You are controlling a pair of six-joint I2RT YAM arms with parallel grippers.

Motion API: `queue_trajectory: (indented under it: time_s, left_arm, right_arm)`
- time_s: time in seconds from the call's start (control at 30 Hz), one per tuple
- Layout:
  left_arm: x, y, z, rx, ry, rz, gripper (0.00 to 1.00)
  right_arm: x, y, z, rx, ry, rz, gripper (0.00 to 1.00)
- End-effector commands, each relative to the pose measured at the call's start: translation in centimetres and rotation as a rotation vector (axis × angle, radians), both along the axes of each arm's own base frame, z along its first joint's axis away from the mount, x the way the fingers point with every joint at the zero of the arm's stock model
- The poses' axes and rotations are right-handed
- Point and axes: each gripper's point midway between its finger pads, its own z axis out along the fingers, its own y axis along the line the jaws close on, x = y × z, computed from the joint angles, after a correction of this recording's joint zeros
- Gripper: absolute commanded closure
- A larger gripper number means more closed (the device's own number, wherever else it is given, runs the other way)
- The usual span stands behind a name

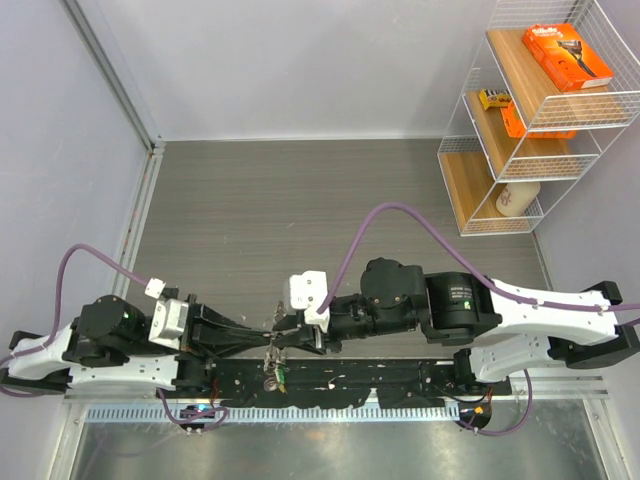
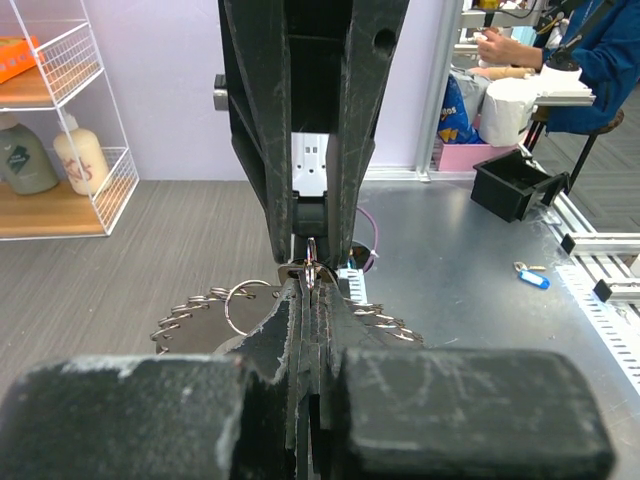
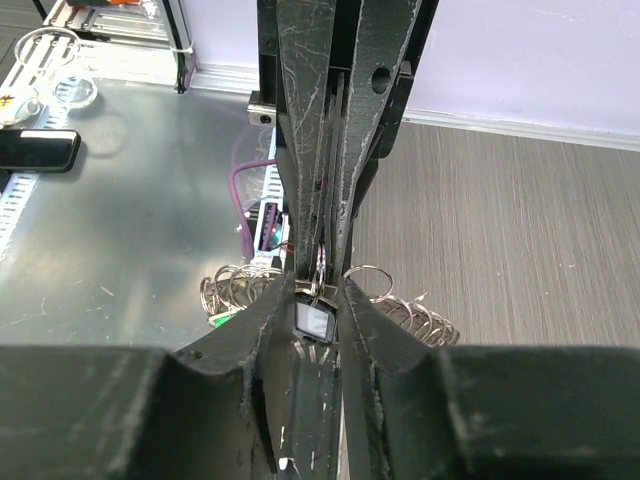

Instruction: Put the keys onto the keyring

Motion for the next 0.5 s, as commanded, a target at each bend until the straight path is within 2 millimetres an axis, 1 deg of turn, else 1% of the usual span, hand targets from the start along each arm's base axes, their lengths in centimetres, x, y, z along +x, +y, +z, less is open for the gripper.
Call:
queue_trajectory:
  time_s: [0.0,0.03,0.07,0.1,0.13,0.23,0.27,0.47]
  left_arm:
    - [0.10,0.77,3.46,-0.145,-0.018,0.006,1.00]
    - [0.09,0.82,3.52,-0.148,-0.017,0.006,1.00]
    - [0.10,0.82,3.46,-0.149,-0.018,0.006,1.00]
    - [0.10,0.87,3.52,-0.152,-0.020,0.007,1.00]
    - [0.15,0.89,3.52,-0.154,-0.019,0.010,1.00]
    - [0.23,1.03,3.54,-0.160,-0.018,0.014,1.00]
    - [0.26,1.11,3.56,-0.165,-0.018,0.016,1.00]
    - [0.49,1.54,3.61,-0.188,-0.014,0.029,1.00]
  right_arm:
    - [-0.36,0.54,2.10,0.060,0.009,0.011,0.73]
    - [-0.38,0.62,2.05,0.058,0.008,0.013,0.76]
    - [-0.35,0.65,2.03,0.057,0.006,0.012,0.82]
    - [-0.37,0.64,1.99,0.055,0.005,0.012,0.85]
    - [-0.33,0.69,1.94,0.054,0.001,0.011,0.94]
    - [-0.55,0.64,1.80,0.054,-0.009,0.016,0.95]
    - [-0.55,0.67,1.44,0.048,-0.011,0.015,0.94]
    - [-0.50,-0.10,1.38,0.066,0.005,0.003,0.95]
